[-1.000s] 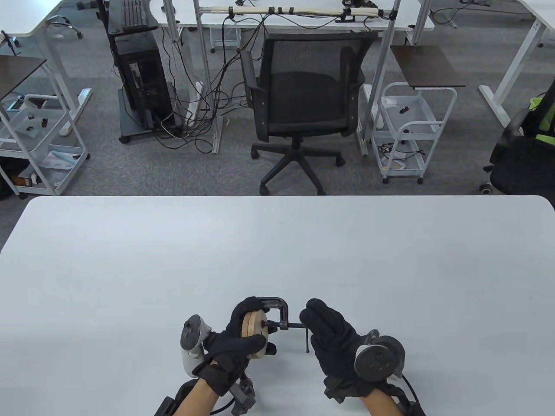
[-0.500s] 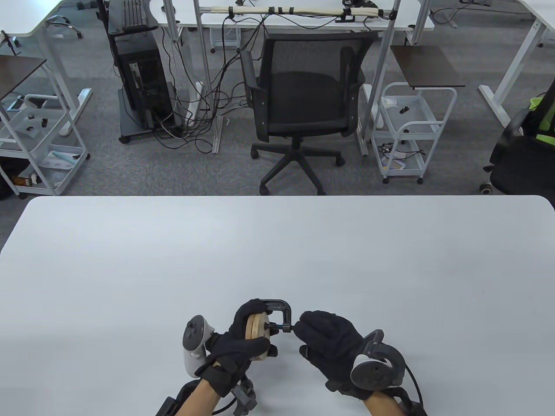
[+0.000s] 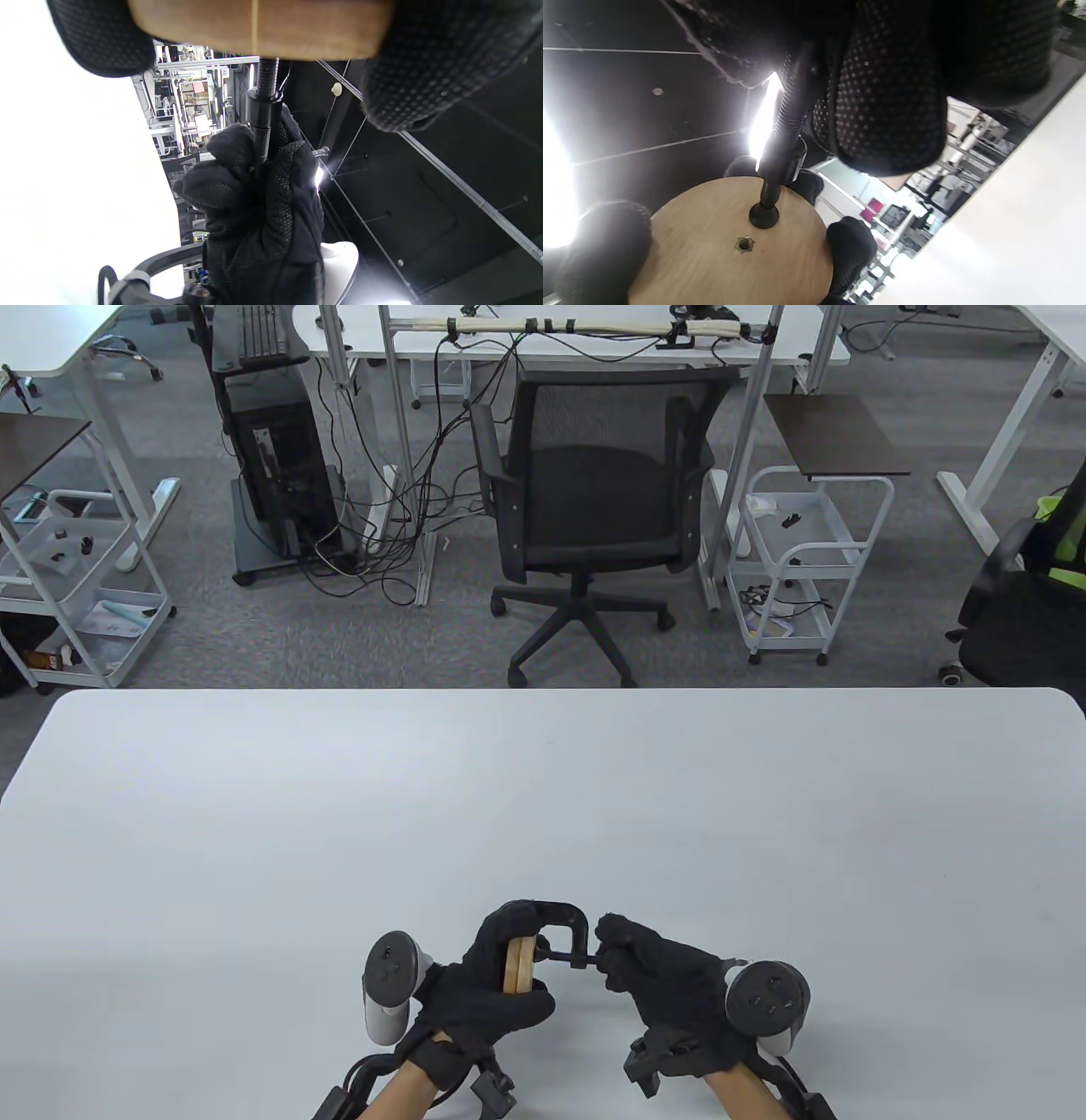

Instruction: Screw the clamp shut

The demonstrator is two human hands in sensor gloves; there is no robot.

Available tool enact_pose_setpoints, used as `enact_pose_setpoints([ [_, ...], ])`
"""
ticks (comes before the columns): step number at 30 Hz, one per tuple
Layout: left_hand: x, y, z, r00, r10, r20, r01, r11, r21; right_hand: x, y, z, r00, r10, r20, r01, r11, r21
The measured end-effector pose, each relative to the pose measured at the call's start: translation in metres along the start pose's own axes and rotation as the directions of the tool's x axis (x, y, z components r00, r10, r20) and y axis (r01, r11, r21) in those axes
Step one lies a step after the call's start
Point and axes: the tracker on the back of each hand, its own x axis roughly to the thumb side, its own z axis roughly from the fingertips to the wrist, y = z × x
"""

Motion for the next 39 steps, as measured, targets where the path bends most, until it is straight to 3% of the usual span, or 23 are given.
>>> enact_pose_setpoints([
  [4,0.001,0.0,0.0,0.999,-0.032,0.016,0.032,0.999,-0.01,-0.008,0.0,-0.002,0.986,-0.118,-0.121,0.124,0.991,0.04],
  [8,0.004,-0.002,-0.001,0.996,-0.086,0.039,0.087,0.996,-0.029,-0.023,0.002,-0.002,0.922,-0.286,-0.263,0.309,0.95,0.052],
  [13,0.003,-0.001,-0.001,0.992,-0.116,0.054,0.118,0.992,-0.047,-0.033,0.009,0.001,0.835,-0.385,-0.393,0.425,0.905,0.018],
  [20,0.001,0.001,-0.001,0.991,-0.122,0.045,0.124,0.991,-0.047,-0.037,0.014,0.005,0.805,-0.415,-0.423,0.454,0.891,-0.011],
  [24,-0.001,0.003,-0.001,0.983,-0.179,0.031,0.18,0.983,-0.027,-0.035,0.015,0.007,0.859,-0.343,-0.38,0.365,0.931,-0.015],
  [28,-0.005,0.007,0.0,0.982,-0.188,0.005,0.188,0.982,0.002,-0.028,0.01,0.007,0.939,-0.18,-0.292,0.176,0.984,-0.041],
  [33,-0.007,0.009,0.001,0.982,-0.186,-0.023,0.187,0.982,0.029,-0.012,0.014,0.006,0.995,0.027,-0.093,-0.024,0.999,0.032],
  [36,-0.008,0.007,0.001,0.978,-0.202,-0.049,0.204,0.978,0.031,0.001,0.026,0.006,0.98,0.193,0.055,-0.199,0.971,0.132],
  [39,-0.01,0.002,0.001,0.969,-0.233,-0.08,0.235,0.972,0.022,0.014,0.042,0.01,0.898,0.404,0.177,-0.431,0.887,0.166],
])
